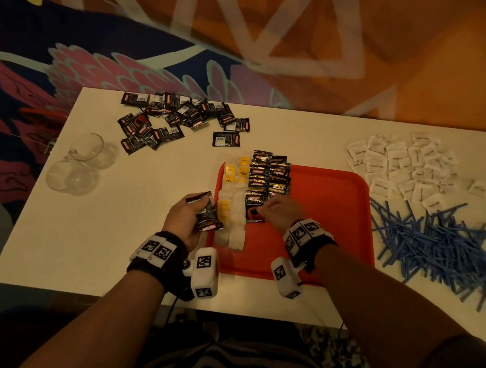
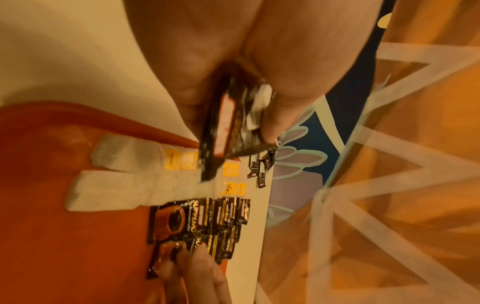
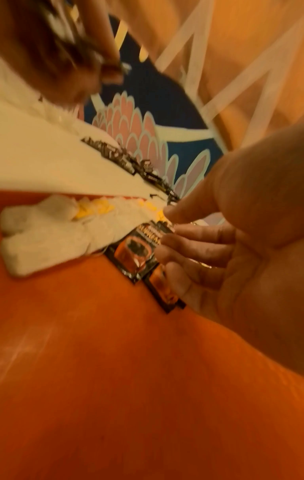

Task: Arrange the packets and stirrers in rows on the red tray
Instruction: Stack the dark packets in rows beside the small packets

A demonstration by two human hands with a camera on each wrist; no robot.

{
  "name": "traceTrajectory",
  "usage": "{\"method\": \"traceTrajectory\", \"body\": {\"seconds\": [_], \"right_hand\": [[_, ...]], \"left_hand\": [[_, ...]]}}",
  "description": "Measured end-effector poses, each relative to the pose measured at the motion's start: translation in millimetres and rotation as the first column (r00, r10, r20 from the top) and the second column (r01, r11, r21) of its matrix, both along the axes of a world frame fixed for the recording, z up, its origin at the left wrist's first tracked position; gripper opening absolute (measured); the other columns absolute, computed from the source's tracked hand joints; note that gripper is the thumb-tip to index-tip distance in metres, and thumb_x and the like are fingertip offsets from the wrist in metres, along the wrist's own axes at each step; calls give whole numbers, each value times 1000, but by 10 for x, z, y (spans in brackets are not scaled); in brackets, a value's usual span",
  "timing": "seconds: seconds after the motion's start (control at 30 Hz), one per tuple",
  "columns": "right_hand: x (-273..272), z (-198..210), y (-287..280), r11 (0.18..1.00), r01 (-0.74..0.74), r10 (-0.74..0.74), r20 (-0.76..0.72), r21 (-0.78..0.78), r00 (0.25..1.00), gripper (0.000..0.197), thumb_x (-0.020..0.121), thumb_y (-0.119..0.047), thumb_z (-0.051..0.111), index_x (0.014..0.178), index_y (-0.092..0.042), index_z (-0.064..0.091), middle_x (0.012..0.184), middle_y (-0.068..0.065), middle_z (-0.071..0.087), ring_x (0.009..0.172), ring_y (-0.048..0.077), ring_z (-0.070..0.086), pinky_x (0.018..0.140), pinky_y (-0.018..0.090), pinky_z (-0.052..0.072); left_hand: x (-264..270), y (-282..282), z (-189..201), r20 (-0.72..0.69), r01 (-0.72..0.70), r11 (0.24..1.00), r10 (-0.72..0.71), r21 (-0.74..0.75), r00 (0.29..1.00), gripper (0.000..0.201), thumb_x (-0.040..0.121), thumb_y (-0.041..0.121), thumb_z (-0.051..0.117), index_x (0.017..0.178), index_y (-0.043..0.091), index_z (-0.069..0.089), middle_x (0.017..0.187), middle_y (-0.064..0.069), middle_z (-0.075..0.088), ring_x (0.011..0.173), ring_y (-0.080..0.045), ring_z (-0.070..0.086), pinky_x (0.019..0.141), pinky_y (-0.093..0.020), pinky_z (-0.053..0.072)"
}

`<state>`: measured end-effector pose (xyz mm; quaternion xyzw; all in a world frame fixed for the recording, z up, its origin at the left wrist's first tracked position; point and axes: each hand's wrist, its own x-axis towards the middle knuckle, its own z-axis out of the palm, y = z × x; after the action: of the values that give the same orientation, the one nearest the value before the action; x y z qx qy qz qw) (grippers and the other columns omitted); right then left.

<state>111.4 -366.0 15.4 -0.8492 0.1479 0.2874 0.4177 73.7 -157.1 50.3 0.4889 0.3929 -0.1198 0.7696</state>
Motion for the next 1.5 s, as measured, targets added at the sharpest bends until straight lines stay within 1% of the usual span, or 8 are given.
{"method": "traceTrajectory", "body": {"seconds": [0.27, 0.53, 0.73, 0.87, 1.0, 1.13, 1.37, 1.5], "right_hand": [[-188, 532, 170, 941, -180, 146, 136, 287, 980, 22, 79, -19, 80, 99, -13, 72, 84, -8, 68, 78, 3, 63, 75, 20, 49], [-218, 649, 53, 958, 2, -102, 334, 285, 937, 13, 79, -6, 78, 91, -11, 76, 76, -8, 68, 66, -1, 62, 62, 13, 51], [-298, 706, 31, 907, 36, -171, 288, 419, 942, 29, 86, 10, 61, 78, -15, 72, 93, 1, 71, 83, 12, 69, 77, 30, 59], [-318, 767, -14, 676, 307, -395, -22, 670, 919, 11, 89, 0, 63, 95, -9, 64, 96, 12, 68, 75, 15, 65, 67, 26, 55], [-363, 706, -52, 908, 15, -71, 119, 420, 990, 12, 83, -15, 76, 91, -18, 69, 86, -2, 70, 77, 7, 66, 62, 16, 49], [-370, 661, -97, 933, -3, -79, 213, 360, 974, 16, 82, -10, 75, 76, -23, 70, 64, -12, 67, 56, -6, 60, 55, 11, 42], [-397, 669, -163, 969, -77, 16, 256, 234, 967, 16, 82, -11, 76, 98, -12, 75, 73, -5, 67, 53, 3, 60, 51, 11, 45], [-423, 607, -176, 984, -91, 50, 248, 155, 967, 16, 83, -13, 75, 99, -18, 75, 81, -5, 71, 64, 4, 67, 68, 23, 55]], "left_hand": [[52, -344, 204, 130, 112, 993, -116, 39, 985, 9, 87, 5, 70, 96, 6, 71, 86, -12, 74, 72, -22, 73, 57, -29, 57], [53, -318, 278, -62, 239, 970, -241, -45, 968, 61, 95, 65, 41, 106, 10, 64, 87, -5, 63, 75, -19, 59, 62, -30, 54], [-9, -487, 378, 56, 291, 957, -291, 17, 955, 8, 95, 1, 58, 97, 2, 65, 88, -13, 68, 66, -17, 67, 54, -24, 55], [52, -487, 370, 139, 191, 960, -221, 203, 965, 13, 89, -7, 63, 87, 5, 68, 88, -13, 70, 79, -24, 67, 69, -32, 56], [66, -530, 387, 172, 205, 946, -252, 251, 952, 12, 89, -4, 65, 87, 7, 70, 91, -12, 70, 84, -24, 67, 72, -32, 55], [28, -567, 400, 189, 295, 918, -350, 267, 918, 6, 92, 10, 67, 92, 8, 72, 87, -5, 72, 80, -15, 67, 65, -24, 53], [23, -637, 328, 101, 395, 909, -409, 130, 907, 19, 95, 10, 60, 82, 3, 71, 76, -9, 71, 76, -21, 66, 74, -33, 52], [6, -744, 284, 89, 395, 895, -420, 207, 903, 22, 99, 17, 58, 82, 9, 69, 78, -5, 70, 71, -16, 65, 71, -30, 51]]}}
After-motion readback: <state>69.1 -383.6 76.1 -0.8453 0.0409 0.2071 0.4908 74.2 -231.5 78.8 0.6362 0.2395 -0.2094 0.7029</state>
